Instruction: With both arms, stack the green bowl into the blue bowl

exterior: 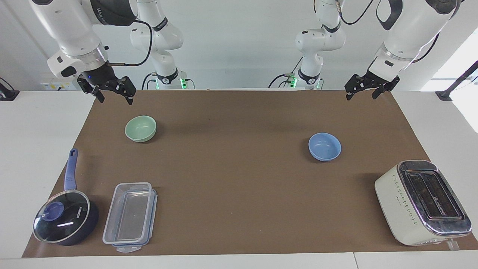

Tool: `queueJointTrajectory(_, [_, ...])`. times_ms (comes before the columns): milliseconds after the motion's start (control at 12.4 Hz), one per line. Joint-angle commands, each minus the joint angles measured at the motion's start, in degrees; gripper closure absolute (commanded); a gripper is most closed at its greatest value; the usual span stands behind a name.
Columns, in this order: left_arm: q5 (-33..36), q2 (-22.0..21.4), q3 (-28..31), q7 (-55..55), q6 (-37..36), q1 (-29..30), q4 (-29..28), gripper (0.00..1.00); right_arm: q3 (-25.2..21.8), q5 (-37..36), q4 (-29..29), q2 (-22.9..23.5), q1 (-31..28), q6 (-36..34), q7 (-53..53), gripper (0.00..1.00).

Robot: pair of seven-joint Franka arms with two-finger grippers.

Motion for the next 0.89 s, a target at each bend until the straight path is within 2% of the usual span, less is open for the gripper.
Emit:
queueJointTrajectory(0, [-0.86, -1.36, 0.62, 1.56, 3.38, 0.29, -4.19, 0.00, -0.57, -0.58, -0.54, -0.05, -0.24, 0.68, 1.41, 0.00])
queueJointTrajectory(81, [-0.86, -1.36, 0.79, 2.52, 6.09, 0.38, -6.99, 0.00, -0.57, -0.58, -0.72, -0.14, -0.33, 0.69, 0.63, 0.00])
queueJointTrajectory(323, [-0.86, -1.45, 0.97, 7.25, 22.40, 1.87, -22.08, 0.00, -0.57, 0.04, -1.16, -0.31, -0.33, 0.51, 0.71, 0.00])
queueJointTrajectory(484, [-0.77, 1.78, 1.06, 9.21, 33.66, 1.96, -29.31, 0.00, -0.48, 0.21, -1.60, -0.66, -0.33, 0.25, 0.62, 0.00])
queueJointTrajectory(645, [-0.77, 5.39, 1.06, 9.12, 40.63, 1.27, -32.06, 0.03, -0.48, 0.22, -3.09, -1.19, 0.29, 0.51, 0.89, 0.00])
queueJointTrajectory(806, [-0.77, 7.25, 1.06, 9.12, 42.23, 1.17, -31.98, 0.10, -0.48, 0.22, -6.50, -2.85, -0.24, 1.12, 0.71, 0.00])
